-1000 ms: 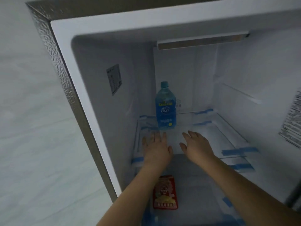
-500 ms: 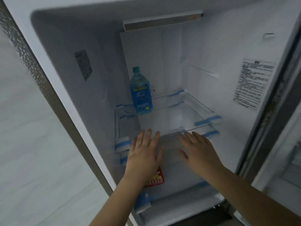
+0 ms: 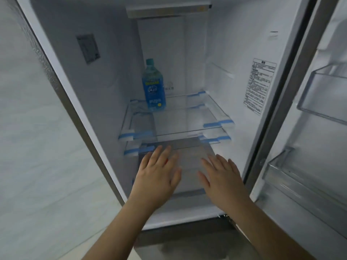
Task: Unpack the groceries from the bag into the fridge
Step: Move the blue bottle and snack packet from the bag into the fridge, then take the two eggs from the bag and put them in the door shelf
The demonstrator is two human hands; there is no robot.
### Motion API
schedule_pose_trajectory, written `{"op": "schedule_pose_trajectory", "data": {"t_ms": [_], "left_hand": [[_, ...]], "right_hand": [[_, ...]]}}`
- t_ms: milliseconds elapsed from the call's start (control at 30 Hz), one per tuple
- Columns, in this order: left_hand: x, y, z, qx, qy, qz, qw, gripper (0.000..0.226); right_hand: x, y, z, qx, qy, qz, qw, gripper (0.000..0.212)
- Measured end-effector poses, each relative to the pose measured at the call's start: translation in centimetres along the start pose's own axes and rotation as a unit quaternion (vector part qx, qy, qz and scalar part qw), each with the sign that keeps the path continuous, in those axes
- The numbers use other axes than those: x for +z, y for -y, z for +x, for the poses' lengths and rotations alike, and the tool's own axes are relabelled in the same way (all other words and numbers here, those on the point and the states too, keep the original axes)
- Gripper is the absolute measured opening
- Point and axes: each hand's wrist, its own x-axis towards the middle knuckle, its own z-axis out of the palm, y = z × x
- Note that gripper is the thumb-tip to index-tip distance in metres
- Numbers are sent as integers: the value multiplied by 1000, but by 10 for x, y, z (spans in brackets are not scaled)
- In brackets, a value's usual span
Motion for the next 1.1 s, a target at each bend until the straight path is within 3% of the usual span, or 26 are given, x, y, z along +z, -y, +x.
{"op": "schedule_pose_trajectory", "data": {"t_ms": [233,467,767,1100], "left_hand": [[1,-42,-74,-86,30,40,995,53],[-24,-34,-153,-192,58,77,977,58],[-62,-10,-265,-309,46,73,947,56],[-131,25,-430,-464,48,67,882,63]], "right_hand": [[5,-9,-48,-34,19,24,999,85],[16,28,-80,-137,64,32,988,82],[12,122,-121,-249,115,43,961,76],[23,273,-221,-397,134,65,906,92]]}}
